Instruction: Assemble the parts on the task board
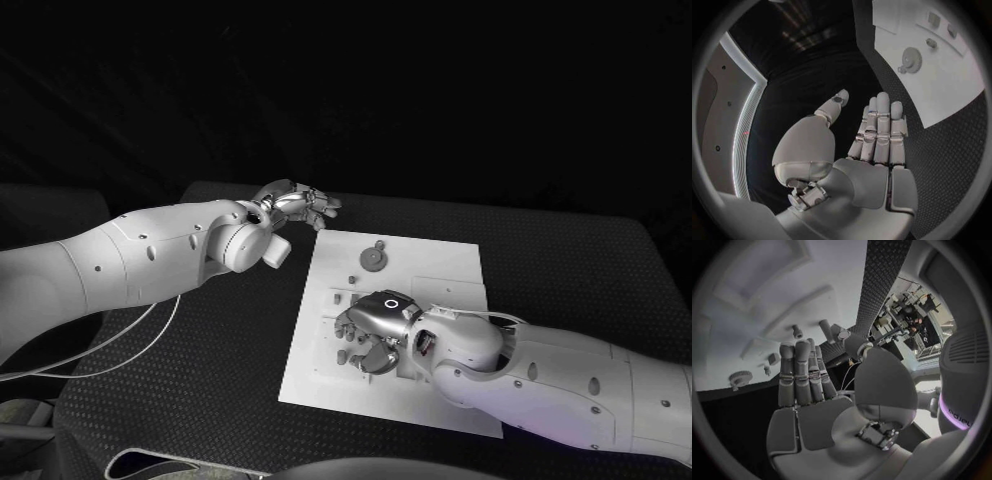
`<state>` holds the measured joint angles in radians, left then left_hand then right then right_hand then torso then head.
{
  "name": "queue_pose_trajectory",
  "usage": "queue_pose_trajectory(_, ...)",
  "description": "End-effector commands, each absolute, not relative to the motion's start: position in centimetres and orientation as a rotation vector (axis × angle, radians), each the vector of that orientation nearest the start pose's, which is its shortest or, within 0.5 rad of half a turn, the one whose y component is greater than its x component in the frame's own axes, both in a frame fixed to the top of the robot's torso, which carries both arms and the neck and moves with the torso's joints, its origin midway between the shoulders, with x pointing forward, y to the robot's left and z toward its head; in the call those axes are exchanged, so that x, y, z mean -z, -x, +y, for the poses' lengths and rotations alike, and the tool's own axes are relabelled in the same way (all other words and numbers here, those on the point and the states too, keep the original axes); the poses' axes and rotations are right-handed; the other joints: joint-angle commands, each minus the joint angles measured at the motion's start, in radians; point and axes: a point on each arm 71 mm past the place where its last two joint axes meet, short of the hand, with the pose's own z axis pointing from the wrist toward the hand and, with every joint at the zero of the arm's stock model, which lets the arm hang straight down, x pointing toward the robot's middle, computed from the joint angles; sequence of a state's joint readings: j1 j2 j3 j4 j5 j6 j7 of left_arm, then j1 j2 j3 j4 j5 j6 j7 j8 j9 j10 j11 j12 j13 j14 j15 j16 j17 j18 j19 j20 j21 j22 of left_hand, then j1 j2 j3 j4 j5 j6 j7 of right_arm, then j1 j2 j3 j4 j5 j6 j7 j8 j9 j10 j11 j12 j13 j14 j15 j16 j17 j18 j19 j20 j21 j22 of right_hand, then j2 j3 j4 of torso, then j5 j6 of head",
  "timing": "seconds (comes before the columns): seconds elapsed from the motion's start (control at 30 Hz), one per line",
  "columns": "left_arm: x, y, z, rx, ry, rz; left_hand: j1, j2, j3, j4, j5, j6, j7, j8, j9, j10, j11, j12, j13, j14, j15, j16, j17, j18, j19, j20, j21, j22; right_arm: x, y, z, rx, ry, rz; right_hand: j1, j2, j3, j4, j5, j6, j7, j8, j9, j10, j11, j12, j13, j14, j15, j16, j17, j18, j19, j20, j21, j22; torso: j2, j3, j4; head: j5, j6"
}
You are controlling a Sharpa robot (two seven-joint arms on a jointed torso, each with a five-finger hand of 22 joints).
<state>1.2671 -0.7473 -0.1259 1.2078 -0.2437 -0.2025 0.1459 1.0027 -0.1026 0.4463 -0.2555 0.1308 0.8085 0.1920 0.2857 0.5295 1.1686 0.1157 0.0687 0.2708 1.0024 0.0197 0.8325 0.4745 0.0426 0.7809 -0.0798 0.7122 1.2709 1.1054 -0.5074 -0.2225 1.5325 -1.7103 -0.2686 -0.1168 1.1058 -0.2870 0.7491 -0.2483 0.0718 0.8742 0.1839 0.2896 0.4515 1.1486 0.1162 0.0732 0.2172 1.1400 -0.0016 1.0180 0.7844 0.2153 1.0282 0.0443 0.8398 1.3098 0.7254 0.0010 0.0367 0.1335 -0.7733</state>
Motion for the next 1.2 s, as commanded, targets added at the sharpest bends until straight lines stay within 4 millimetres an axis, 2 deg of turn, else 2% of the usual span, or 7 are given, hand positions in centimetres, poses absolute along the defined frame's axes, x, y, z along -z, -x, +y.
queue_pose_trajectory(0.03,20.3,-54.2,25.3,1.185,0.967,1.687,-0.001,-0.003,-0.002,-0.003,-0.006,-0.01,0.0,0.007,-0.002,-0.002,0.006,0.002,-0.001,0.003,0.002,-0.007,0.001,0.012,0.005,0.002,-0.004,0.001,26.1,-39.6,-3.3,-0.993,0.505,1.738,-0.006,-0.009,-0.014,0.002,0.006,-0.01,0.0,-0.005,-0.001,-0.01,0.001,-0.001,-0.001,-0.002,0.006,0.01,-0.002,0.046,-0.003,0.0,0.005,0.016,0.0,0.0006,0.0003,-0.013,0.008)
queue_pose_trajectory(0.27,20.3,-54.2,25.4,1.186,0.966,1.686,-0.001,-0.002,-0.002,-0.003,-0.006,-0.01,0.0,0.007,-0.002,-0.002,0.006,0.002,-0.001,0.003,0.002,-0.007,0.002,0.012,0.005,0.002,-0.005,0.001,22.9,-41.9,-6.2,-1.09,0.253,1.83,-0.005,0.004,-0.015,0.027,0.031,0.0,-0.004,0.004,0.004,-0.002,-0.004,0.008,0.004,0.013,0.0,0.036,-0.001,0.046,0.017,-0.008,0.023,0.017,-0.001,0.001,-0.0022,-0.033,0.017)
queue_pose_trajectory(0.33,20.3,-54.2,25.5,1.183,0.968,1.684,-0.001,-0.002,-0.002,-0.003,-0.006,-0.01,0.0,0.007,-0.002,-0.002,0.006,0.002,-0.001,0.003,0.002,-0.007,0.002,0.012,0.005,0.002,-0.005,0.001,22.2,-42.7,-7.7,-1.081,0.198,1.881,-0.023,0.029,-0.02,0.052,0.079,0.019,-0.011,0.015,0.01,0.021,-0.013,0.022,0.011,0.016,-0.007,0.047,-0.001,0.046,0.022,-0.012,0.032,0.019,-0.001,-0.0006,-0.0008,-0.044,0.028)
queue_pose_trajectory(0.47,20.3,-54.3,25.7,1.176,0.97,1.681,-0.002,-0.002,-0.002,-0.002,-0.006,-0.01,0.0,0.007,-0.002,-0.002,0.006,0.002,-0.001,0.003,0.002,-0.008,0.002,0.011,0.005,0.002,-0.005,0.002,20.7,-44.3,-11.0,-1.015,0.133,1.933,-0.023,0.058,-0.024,0.049,0.071,0.035,-0.02,0.025,0.016,0.049,-0.024,0.039,0.024,0.011,-0.017,0.057,-0.003,0.046,0.015,-0.015,0.041,0.02,-0.003,0.0013,-0.0059,-0.041,0.034)
queue_pose_trajectory(0.73,20.5,-54.4,25.9,1.171,0.972,1.68,-0.002,-0.001,-0.002,-0.002,-0.007,-0.01,0.0,0.007,-0.002,-0.002,0.006,0.002,-0.001,0.003,0.002,-0.008,0.003,0.011,0.005,0.002,-0.005,0.002,21.3,-45.2,-16.2,-0.834,0.005,2.264,-0.069,0.07,-0.113,0.071,0.02,0.064,-0.056,0.047,0.058,0.142,-0.091,0.268,0.345,0.021,-0.082,0.096,-0.015,0.046,0.027,-0.03,0.079,0.016,-0.014,0.0024,-0.0174,-0.051,0.05)
queue_pose_trajectory(1.03,20.5,-54.5,25.8,1.172,0.971,1.684,-0.004,0.0,-0.003,-0.001,-0.007,-0.011,0.0,0.007,-0.002,-0.002,0.006,0.002,-0.001,0.002,0.002,-0.008,0.003,0.011,0.006,0.003,-0.005,0.002,23.0,-44.5,-20.6,-0.618,-0.125,2.56,-0.235,0.087,-0.218,0.256,-0.022,0.016,-0.057,0.048,0.144,-0.027,-0.101,0.684,0.702,-0.005,-0.09,0.252,0.097,0.046,0.004,-0.046,0.14,0.017,-0.025,0.0059,-0.019,-0.063,0.049)
queue_pose_trajectory(1.2,20.6,-54.5,26.1,1.171,0.972,1.685,-0.004,0.0,-0.003,-0.001,-0.007,-0.011,0.0,0.007,-0.002,-0.002,0.006,0.002,-0.002,0.002,0.002,-0.009,0.003,0.011,0.006,0.003,-0.005,0.002,23.6,-43.8,-21.9,-0.545,-0.154,2.592,-0.272,0.119,-0.241,0.284,-0.019,0.016,-0.061,0.047,0.149,-0.024,-0.103,0.709,0.716,-0.002,-0.092,0.272,0.112,0.046,0.006,-0.05,0.145,0.017,-0.029,0.0072,-0.0176,-0.073,0.049)
